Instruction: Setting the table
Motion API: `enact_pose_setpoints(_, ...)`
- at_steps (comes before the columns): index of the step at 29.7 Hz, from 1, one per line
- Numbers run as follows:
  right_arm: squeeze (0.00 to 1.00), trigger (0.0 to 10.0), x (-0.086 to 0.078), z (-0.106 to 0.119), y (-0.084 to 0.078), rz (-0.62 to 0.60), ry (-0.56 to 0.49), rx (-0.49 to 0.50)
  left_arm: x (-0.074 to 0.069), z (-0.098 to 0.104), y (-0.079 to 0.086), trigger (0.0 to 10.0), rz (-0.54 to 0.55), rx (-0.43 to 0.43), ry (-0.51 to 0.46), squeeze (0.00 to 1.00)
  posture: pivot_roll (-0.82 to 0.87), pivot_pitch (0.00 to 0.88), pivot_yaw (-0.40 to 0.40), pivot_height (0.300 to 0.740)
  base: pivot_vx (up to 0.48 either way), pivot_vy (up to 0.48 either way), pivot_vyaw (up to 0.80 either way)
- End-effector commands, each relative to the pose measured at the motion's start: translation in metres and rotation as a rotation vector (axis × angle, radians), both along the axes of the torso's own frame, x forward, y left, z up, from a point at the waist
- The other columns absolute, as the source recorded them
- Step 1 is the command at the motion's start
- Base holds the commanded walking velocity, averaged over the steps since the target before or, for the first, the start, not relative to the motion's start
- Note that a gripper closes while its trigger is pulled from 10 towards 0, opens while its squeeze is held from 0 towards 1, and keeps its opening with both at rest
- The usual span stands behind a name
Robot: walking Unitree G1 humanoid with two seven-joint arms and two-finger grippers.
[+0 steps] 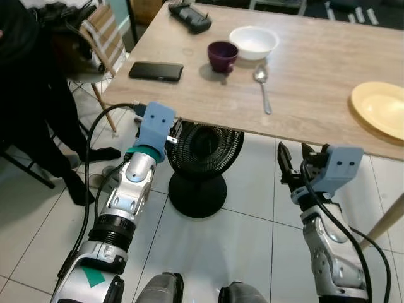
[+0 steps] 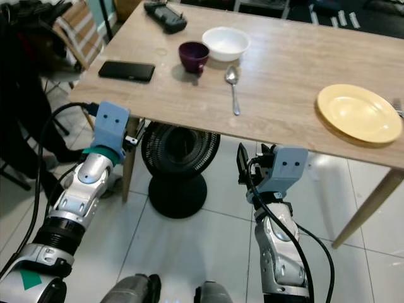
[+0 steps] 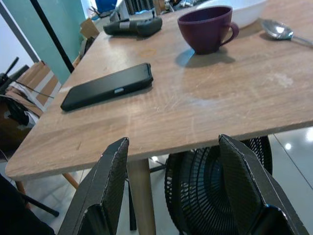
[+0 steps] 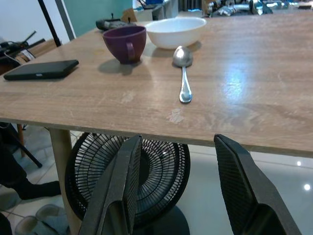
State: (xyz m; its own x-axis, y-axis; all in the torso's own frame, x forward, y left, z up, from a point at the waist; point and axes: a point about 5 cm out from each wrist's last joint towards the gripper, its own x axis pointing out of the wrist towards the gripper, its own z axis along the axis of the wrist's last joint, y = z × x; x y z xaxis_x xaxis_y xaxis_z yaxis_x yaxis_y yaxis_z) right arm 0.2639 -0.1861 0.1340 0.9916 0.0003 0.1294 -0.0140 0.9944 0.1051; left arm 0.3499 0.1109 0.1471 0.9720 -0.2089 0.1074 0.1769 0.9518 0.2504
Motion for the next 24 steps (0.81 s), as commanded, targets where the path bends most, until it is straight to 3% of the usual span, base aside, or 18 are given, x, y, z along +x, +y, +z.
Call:
enact_pose_setpoints(1,0.0,10.0,-0.003,-0.004,-0.004,-0.02,0.017,-0.009,-0.002,-0.008,-0.001,10.0,-0.009,0.006,0.027,0.0,-0.01,0.0,0.067,0.74,0.0,0.0,0.0)
enact_pose_setpoints(14,0.0,10.0,-0.005,-0.01,-0.006,-0.03,0.035,-0.015,-0.003,-0.009,-0.002,10.0,-0.021,0.011,0.032,0.0,-0.01,0.0,0.068,0.74,0.0,0.0,0.0)
enact_pose_setpoints(18,0.0,10.0,-0.013,-0.036,-0.016,-0.097,0.124,-0.038,-0.006,-0.018,-0.007,10.0,-0.061,0.028,0.069,0.0,-0.02,0.0,0.065,0.74,0.0,0.0,0.0)
enact_pose_setpoints(24,0.0,10.0,-0.021,-0.055,-0.024,-0.144,0.187,-0.044,-0.01,-0.028,-0.01,10.0,-0.091,0.048,0.108,0.0,-0.02,0.0,0.065,0.74,0.0,0.0,0.0)
